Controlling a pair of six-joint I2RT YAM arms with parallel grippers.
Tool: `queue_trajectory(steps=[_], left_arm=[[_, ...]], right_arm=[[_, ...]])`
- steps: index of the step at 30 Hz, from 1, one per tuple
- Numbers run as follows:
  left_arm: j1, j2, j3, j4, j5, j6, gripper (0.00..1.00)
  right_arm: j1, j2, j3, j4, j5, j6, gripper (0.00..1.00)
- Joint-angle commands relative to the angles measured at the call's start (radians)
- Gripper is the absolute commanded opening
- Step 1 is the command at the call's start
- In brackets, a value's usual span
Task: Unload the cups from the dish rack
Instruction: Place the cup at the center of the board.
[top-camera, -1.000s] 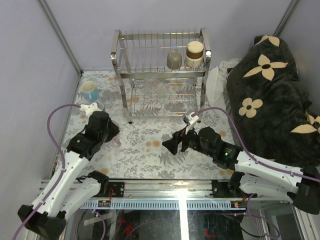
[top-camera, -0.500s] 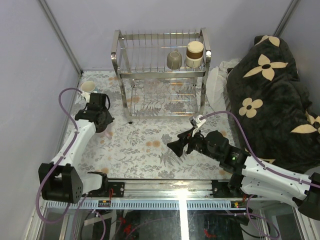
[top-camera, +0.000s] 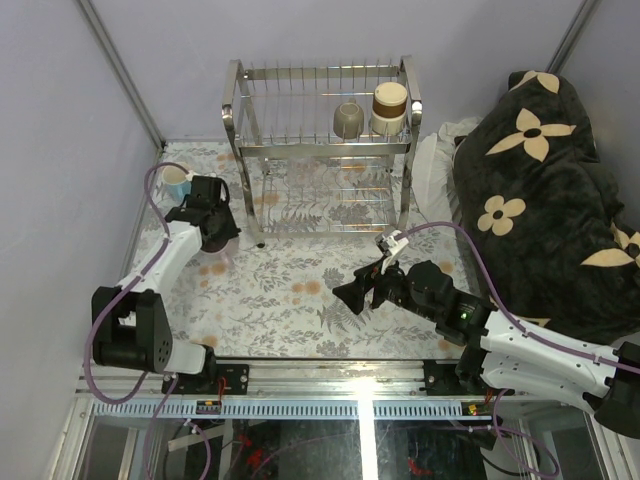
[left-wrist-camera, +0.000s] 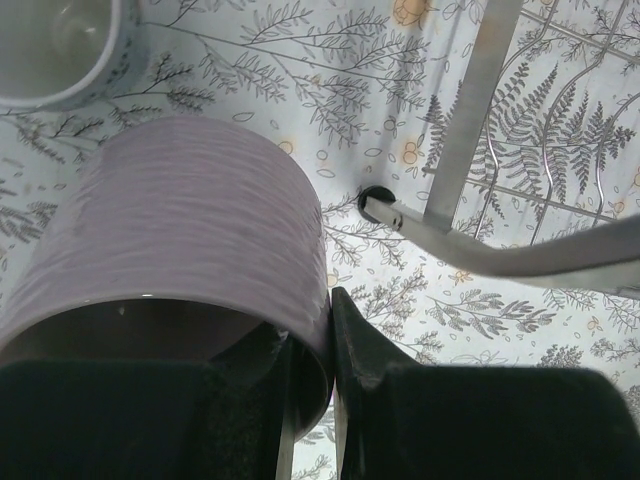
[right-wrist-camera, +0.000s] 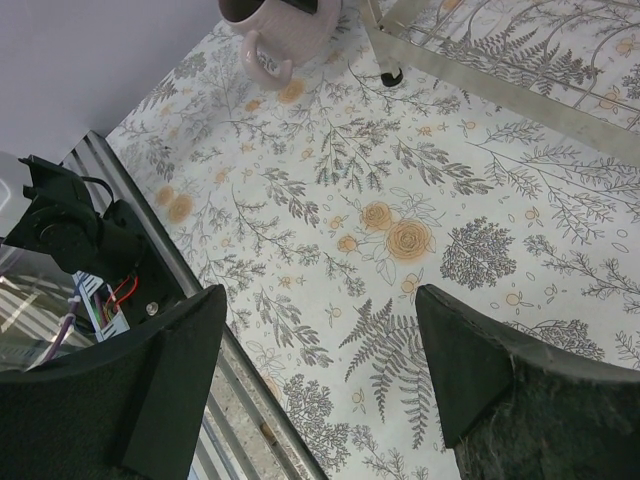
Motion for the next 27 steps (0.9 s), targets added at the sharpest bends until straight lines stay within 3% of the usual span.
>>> queue_trajectory(steps=[1,9,27], left_arm=[[0.003,0.034,0.064,0.136,0.023,0.048,0.00],[0.008,0.112,0.092,0.158,0.005,0.061,0.00],[0.087,0.208,0.088,0.228,0.126,0.038,0.00]], right_arm=[[0.001,-0.001,0.003,0.046,0.014,-0.010,0.84],[0.001,0.012,0.003,0.048,0.012,-0.010,0.84],[0.002,0.034,-0.001,0.055,0.018,-0.009,0.84]])
